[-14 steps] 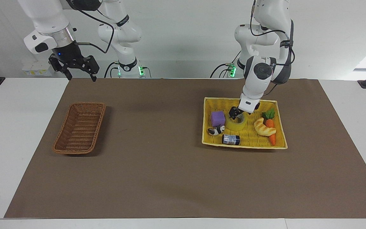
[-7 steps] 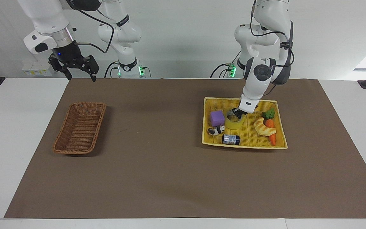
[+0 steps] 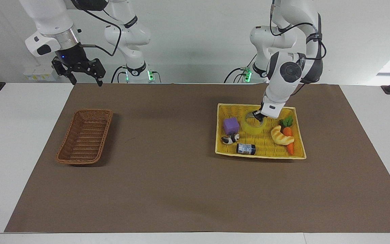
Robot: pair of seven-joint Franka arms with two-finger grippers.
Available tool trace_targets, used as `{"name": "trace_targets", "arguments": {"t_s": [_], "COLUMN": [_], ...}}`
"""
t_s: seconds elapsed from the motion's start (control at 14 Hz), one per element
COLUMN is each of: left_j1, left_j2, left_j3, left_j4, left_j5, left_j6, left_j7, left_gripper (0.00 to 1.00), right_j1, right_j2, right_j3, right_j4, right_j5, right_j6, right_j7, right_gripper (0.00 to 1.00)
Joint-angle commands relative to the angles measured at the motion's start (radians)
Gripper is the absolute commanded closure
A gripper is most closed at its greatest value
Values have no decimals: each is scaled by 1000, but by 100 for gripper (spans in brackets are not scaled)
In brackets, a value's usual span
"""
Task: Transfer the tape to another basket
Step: 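Grasp the tape roll rim with the left gripper, then lift the tape with the left gripper while the right gripper reaches toward it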
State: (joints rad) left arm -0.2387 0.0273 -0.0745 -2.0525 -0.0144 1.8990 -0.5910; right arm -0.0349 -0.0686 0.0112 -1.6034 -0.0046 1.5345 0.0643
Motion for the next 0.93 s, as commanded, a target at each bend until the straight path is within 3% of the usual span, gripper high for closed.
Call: {"name": "trace_targets", "arguments": {"t_s": [0.0,0.36,0.5,0.86], "left_j1": [59,154,138,23], "left_j2": [17,33,33,26], "left_j3": [1,-1,-5,-21], "left_j4": [151,371,384,356], "left_j5": [-36,-52,-53,-239], "left_j6": [-154,-340,-345,-232], "left_j7": [92,197,201,183], "left_gripper": [100,100,100,100], "right_j1": [-8,79,130,185], "right_j2": [-28,-26,-23,-4], "right_j3": [7,9,9,10], "right_j4": [-35,-53,-75,-104], "right_j5": [53,137,138,259], "right_j6": [12,41,84,170], "right_j7": [9,19,20,144], "right_gripper": [0,0,0,0]}}
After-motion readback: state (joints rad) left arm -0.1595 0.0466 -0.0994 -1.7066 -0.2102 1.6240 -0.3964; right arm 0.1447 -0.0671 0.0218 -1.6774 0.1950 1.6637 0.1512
